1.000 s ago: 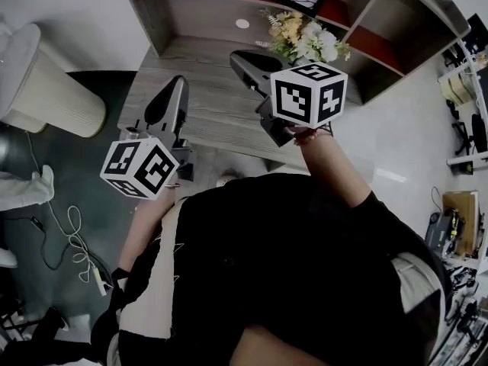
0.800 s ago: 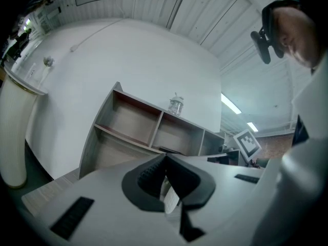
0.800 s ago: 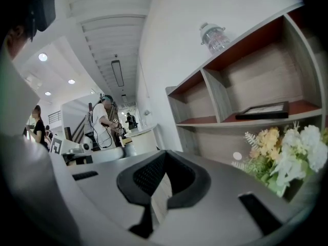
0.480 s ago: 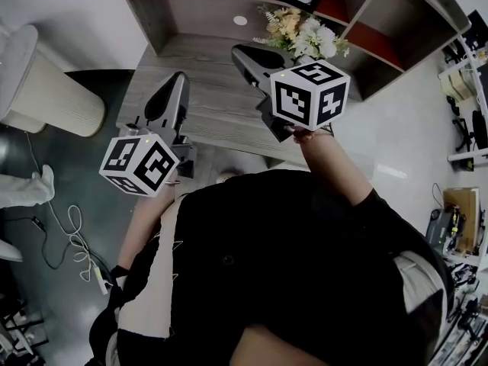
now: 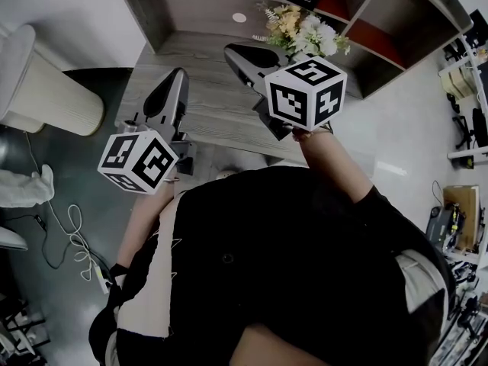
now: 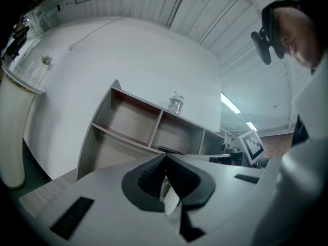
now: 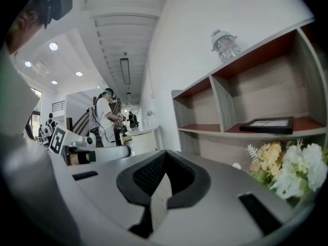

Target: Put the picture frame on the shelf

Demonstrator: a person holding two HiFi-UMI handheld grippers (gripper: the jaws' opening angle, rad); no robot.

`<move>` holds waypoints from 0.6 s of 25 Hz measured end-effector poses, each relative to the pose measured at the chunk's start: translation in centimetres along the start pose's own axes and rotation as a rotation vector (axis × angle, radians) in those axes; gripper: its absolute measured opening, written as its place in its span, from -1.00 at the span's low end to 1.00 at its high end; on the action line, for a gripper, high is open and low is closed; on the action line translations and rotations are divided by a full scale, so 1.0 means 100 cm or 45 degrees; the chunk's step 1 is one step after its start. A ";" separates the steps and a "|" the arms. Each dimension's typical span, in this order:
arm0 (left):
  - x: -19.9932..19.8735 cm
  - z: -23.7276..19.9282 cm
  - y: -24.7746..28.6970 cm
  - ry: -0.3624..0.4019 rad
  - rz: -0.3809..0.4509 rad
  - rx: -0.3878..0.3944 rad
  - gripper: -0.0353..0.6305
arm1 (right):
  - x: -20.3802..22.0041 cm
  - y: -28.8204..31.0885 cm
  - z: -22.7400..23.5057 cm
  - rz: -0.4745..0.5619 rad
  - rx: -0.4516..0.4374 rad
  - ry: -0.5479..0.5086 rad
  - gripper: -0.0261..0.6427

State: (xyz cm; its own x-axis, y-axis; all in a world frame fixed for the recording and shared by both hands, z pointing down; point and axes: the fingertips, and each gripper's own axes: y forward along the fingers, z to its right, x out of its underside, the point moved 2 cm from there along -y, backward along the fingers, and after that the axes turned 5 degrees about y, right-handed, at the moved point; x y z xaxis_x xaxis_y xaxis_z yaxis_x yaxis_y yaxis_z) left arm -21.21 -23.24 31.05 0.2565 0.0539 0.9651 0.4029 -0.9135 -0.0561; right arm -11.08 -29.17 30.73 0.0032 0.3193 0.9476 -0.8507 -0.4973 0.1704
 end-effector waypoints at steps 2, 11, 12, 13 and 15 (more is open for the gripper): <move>0.001 -0.001 0.001 -0.001 -0.001 0.001 -0.87 | 0.000 0.001 0.001 0.001 0.004 0.001 -0.91; 0.004 -0.004 0.004 -0.017 -0.006 0.010 -0.87 | 0.004 0.003 0.006 -0.014 0.023 0.014 -0.91; 0.004 -0.004 0.005 -0.018 -0.006 0.011 -0.87 | 0.004 0.003 0.007 -0.015 0.026 0.014 -0.91; 0.004 -0.005 0.005 -0.018 -0.006 0.011 -0.87 | 0.004 0.003 0.008 -0.016 0.028 0.014 -0.91; 0.004 -0.005 0.005 -0.019 -0.006 0.011 -0.87 | 0.004 0.004 0.008 -0.017 0.033 0.012 -0.91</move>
State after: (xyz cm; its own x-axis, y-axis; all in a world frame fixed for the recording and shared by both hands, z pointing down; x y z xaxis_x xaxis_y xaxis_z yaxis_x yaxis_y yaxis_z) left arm -21.38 -23.91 31.51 0.2674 0.0641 0.9615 0.4118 -0.9097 -0.0539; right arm -10.97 -29.86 31.44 0.0094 0.3340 0.9425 -0.8369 -0.5133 0.1902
